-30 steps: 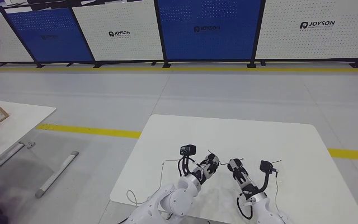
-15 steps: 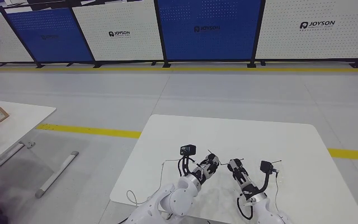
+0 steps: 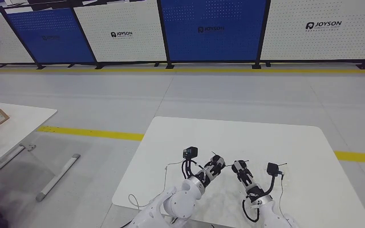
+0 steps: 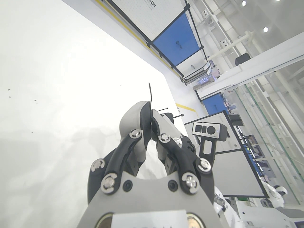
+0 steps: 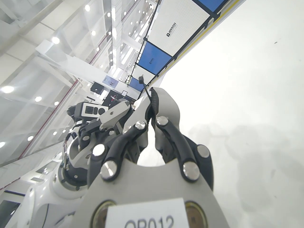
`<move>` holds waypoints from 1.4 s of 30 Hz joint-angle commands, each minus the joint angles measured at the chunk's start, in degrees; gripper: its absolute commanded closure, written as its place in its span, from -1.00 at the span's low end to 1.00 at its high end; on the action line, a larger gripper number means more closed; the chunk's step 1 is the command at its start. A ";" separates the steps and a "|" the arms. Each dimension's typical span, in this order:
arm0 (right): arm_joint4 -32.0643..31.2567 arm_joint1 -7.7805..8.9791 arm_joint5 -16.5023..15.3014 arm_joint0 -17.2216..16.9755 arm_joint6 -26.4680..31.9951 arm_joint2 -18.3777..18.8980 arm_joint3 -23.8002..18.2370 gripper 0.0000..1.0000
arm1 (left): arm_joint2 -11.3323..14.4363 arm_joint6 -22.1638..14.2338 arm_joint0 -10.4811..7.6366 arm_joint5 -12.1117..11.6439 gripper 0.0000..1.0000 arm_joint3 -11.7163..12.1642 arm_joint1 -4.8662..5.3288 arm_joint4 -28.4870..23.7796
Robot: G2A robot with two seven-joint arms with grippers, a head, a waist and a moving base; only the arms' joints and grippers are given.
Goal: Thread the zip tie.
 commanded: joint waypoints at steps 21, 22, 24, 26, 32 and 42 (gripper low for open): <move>0.22 -0.92 0.97 -0.85 -0.75 1.33 -1.05 1.00 | -0.16 0.86 -0.71 -0.93 1.00 1.35 -0.81 -3.67; 0.05 -0.97 1.14 -0.92 -0.86 1.39 -1.14 1.00 | -0.16 0.80 -0.72 -0.77 0.90 1.35 -0.82 -3.46; -0.12 -1.03 1.32 -1.02 -0.89 1.46 -1.28 1.00 | -0.15 0.74 -0.70 -0.64 0.78 1.30 -0.84 -3.23; -0.25 -1.08 1.50 -1.12 -0.92 1.65 -1.35 1.00 | -0.14 0.75 -0.69 -0.48 0.58 1.30 -0.84 -2.81; -0.65 -1.21 1.96 -1.58 -1.12 2.30 -1.56 1.00 | 0.22 0.73 -0.71 0.21 0.50 1.34 -0.91 -1.21; -1.31 -1.54 2.39 -1.86 -1.25 2.75 -1.76 1.00 | 0.90 -0.01 -0.67 0.75 0.60 1.50 -1.00 1.06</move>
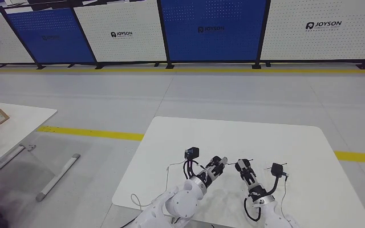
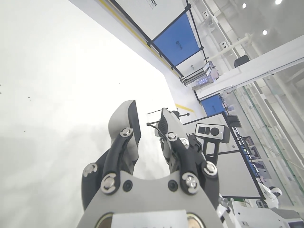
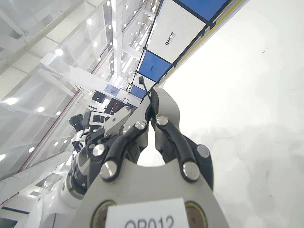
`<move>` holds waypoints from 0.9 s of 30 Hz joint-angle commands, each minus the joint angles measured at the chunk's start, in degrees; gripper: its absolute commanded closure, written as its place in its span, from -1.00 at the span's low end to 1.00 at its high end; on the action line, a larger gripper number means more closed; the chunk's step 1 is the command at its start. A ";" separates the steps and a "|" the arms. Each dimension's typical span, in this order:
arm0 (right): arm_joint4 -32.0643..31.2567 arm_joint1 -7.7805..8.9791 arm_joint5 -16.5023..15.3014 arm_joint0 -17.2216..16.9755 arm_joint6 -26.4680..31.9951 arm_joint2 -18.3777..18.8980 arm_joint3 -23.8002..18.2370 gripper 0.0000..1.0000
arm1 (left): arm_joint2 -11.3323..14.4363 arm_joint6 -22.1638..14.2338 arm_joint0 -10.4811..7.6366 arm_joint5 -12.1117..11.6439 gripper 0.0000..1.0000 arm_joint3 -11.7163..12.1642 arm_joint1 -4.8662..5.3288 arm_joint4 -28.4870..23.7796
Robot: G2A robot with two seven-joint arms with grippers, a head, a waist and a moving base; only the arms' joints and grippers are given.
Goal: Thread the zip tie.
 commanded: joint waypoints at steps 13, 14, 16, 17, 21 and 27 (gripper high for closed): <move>-0.82 -0.47 0.32 -0.09 0.01 0.45 -0.07 1.00 | 0.43 -0.87 -0.45 0.48 1.00 0.74 -0.24 1.20; -0.86 -0.49 0.33 -0.10 0.04 0.49 -0.08 1.00 | 0.45 -0.88 -0.50 0.49 1.00 0.77 -0.27 1.18; -0.90 -0.55 0.35 -0.14 0.14 0.58 -0.09 1.00 | 0.47 -0.88 -0.58 0.46 1.00 0.83 -0.33 1.12; -0.89 -0.58 0.34 -0.14 0.22 0.62 -0.09 1.00 | 0.47 -0.90 -0.60 0.44 1.00 0.85 -0.35 1.06; -0.54 -0.64 0.14 0.07 1.80 0.72 0.08 1.00 | 0.42 -1.13 -0.66 0.19 1.00 0.94 -0.42 0.78; -0.32 -0.75 0.40 0.55 3.29 1.05 0.51 1.00 | 0.25 -1.36 -0.60 -0.75 1.00 0.78 -0.47 0.53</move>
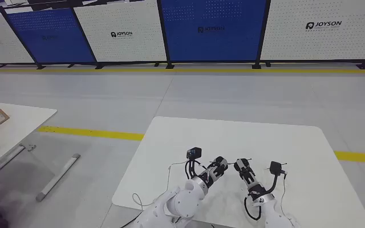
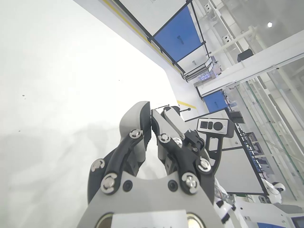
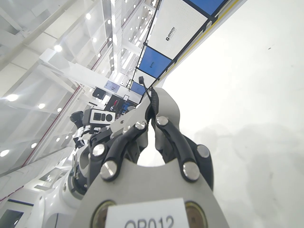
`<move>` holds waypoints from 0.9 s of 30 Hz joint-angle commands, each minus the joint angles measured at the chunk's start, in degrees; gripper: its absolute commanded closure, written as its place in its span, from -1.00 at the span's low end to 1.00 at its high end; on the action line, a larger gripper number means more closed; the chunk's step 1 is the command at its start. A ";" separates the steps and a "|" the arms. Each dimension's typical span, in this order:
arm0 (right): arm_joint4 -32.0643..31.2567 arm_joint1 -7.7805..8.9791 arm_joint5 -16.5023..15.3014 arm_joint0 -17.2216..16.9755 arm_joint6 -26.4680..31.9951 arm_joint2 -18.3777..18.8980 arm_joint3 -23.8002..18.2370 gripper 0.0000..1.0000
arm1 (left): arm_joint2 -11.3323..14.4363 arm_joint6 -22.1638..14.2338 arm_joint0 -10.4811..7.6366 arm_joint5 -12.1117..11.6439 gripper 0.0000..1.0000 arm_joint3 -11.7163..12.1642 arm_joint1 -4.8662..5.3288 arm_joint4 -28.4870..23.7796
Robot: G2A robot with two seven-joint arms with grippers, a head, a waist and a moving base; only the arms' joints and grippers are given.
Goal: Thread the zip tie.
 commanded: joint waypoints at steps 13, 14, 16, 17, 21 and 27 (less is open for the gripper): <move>-0.16 -0.34 0.45 0.43 2.14 -0.12 0.18 1.00 | -0.69 -0.89 0.68 -0.86 1.00 -0.32 0.11 0.27; 0.03 -0.38 0.25 0.40 2.00 -0.09 0.21 1.00 | -0.75 -0.87 0.65 -0.61 1.00 -0.21 0.10 0.26; 0.06 -0.43 0.06 0.29 1.66 0.00 0.30 0.60 | -0.81 -0.86 0.51 -0.12 1.00 -0.01 0.05 0.11; 0.01 -0.45 -0.05 0.22 1.55 0.02 0.29 0.56 | -0.82 -0.87 0.46 0.03 1.00 0.08 0.03 0.04; -0.60 -0.51 -0.20 -0.03 1.21 0.10 0.12 0.42 | -0.93 -0.89 0.32 0.33 1.00 0.25 -0.06 -0.35; -1.41 -0.61 -0.33 -0.47 0.68 0.24 -0.53 0.48 | -1.01 -0.89 0.29 0.62 1.00 0.26 -0.12 -0.26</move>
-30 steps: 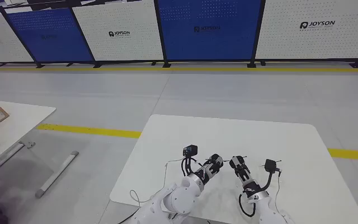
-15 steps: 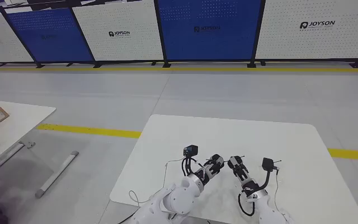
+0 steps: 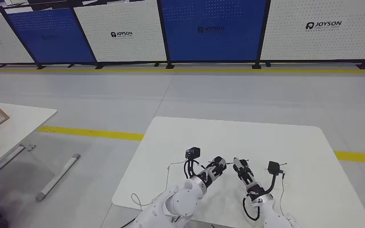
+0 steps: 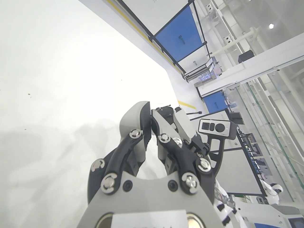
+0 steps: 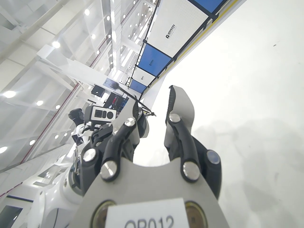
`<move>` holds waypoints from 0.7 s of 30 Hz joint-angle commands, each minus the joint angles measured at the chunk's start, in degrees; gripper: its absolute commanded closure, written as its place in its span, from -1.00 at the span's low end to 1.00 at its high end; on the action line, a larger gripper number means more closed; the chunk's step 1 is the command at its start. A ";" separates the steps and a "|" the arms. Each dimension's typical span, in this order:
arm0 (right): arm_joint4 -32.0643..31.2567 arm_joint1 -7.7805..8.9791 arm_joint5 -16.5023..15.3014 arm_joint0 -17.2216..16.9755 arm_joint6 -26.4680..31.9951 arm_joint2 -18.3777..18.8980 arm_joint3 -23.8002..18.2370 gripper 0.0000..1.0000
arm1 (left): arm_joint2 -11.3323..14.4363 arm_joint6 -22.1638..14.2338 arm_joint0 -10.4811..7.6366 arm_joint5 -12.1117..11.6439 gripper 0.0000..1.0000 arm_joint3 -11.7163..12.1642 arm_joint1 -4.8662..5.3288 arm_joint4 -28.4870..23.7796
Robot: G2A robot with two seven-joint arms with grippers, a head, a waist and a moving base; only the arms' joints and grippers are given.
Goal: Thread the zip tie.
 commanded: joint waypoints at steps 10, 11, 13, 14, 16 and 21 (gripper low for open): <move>-0.65 0.01 -0.27 -1.42 -1.51 1.47 -1.66 0.60 | -0.06 -0.30 0.05 0.05 1.00 -0.03 -0.06 0.47; -0.71 0.00 -0.27 -1.53 -1.57 1.52 -1.77 0.58 | -0.06 -0.29 0.02 0.11 1.00 0.00 -0.07 0.46; -0.83 -0.02 -0.31 -1.73 -1.59 1.63 -1.92 0.56 | -0.01 -0.26 -0.06 0.19 1.00 0.07 -0.12 0.46; -0.90 -0.03 -0.32 -1.78 -1.62 1.70 -1.93 0.56 | 0.01 -0.24 -0.09 0.22 1.00 0.09 -0.13 0.48; -0.87 -0.04 -0.42 -1.84 -1.61 1.91 -1.89 0.54 | 0.07 -0.23 -0.17 0.24 1.00 0.13 -0.18 0.47; -0.79 -0.07 -0.63 -1.97 -1.60 2.36 -1.91 0.90 | 0.21 -0.16 -0.42 0.50 1.00 0.33 -0.31 0.36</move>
